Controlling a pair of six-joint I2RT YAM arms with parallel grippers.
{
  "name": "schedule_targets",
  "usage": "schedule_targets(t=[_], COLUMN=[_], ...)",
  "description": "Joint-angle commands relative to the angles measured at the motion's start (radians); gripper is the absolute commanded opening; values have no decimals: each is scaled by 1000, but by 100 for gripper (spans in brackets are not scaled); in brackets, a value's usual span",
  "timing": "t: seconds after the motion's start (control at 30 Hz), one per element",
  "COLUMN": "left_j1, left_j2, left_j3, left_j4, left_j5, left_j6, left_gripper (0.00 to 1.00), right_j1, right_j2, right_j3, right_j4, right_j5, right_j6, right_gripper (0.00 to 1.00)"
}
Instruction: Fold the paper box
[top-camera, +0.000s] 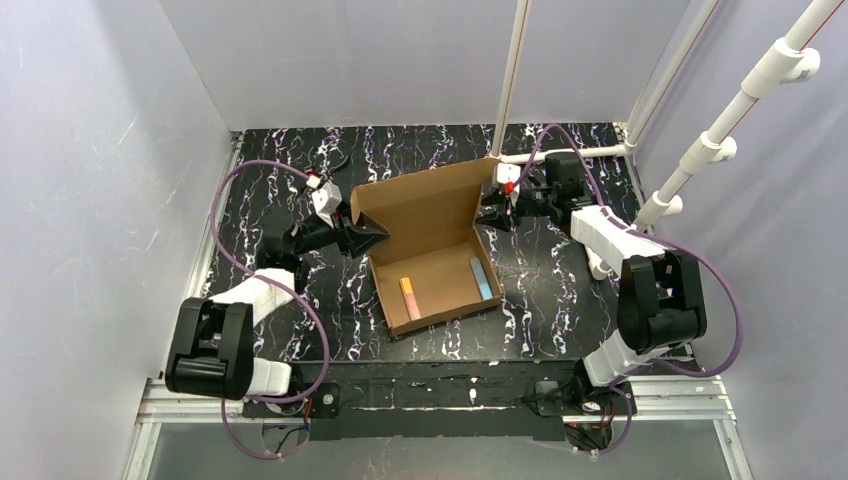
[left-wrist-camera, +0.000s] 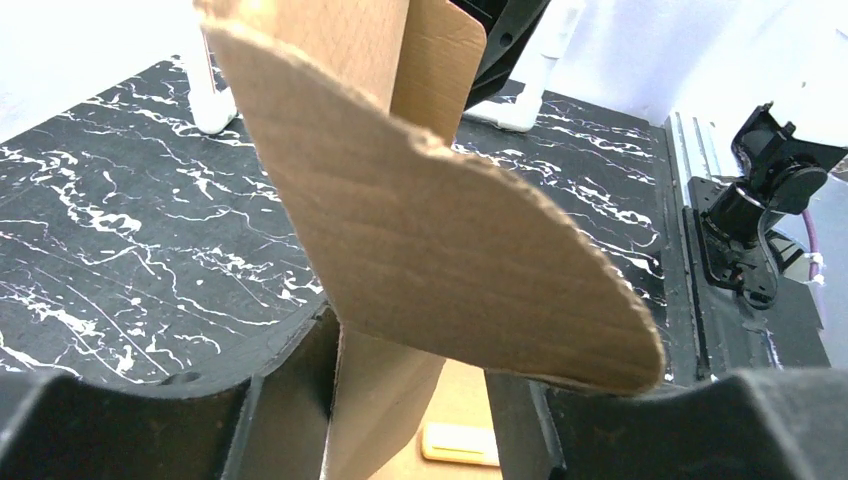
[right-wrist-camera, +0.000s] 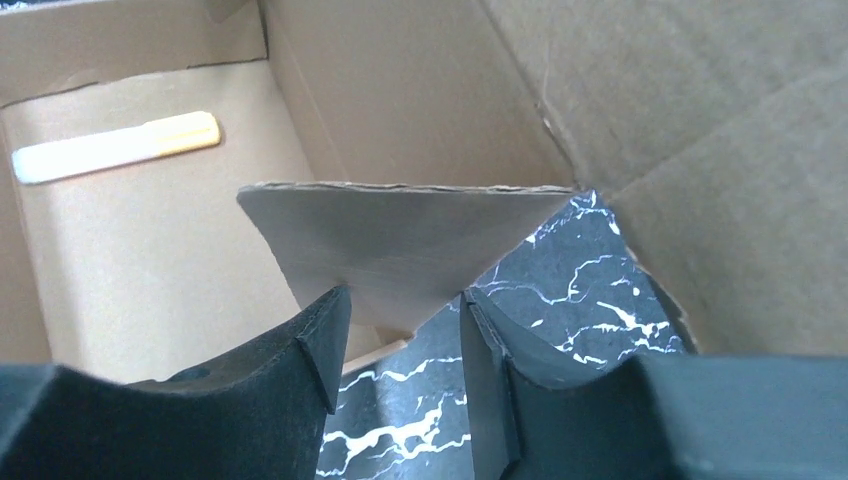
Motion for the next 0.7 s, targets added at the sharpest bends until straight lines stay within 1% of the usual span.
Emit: schedule_targets(t=[0.0,0.1,0.3,0.43,0.5,0.57,0.67], left_j1=[-5,-3,0,2,3,4,4], left_j2=[-86,-128,-249,-340,-387,-439,-515], left_j3=[-27,-43,-68,-78,-86,-99,-111], left_j4=[-142,-199,-297,-386,-425,-454,-536], left_j5=[-5,-9,-11,-9,-14,-23,-39], left_j6=[93,127,134,121,104,81,67], left_gripper=[51,53,60,62,65,70,71], right_j1=[0,-1,-1,-1,-1,-1,-1], right_j2=[-66,-85,-118,-135,-146,-157,-176], right_j3=[-43,-69,-101,-117,-129,-141,-159], right_j4=[-66,-53,-45,-53,-58,-65,-84], right_j5=[27,36,47,45,46,47,42], right_j6=[-85,-84,-82,-86,-87,-90,-103], right_gripper=[53,54,54,54,54,53,52])
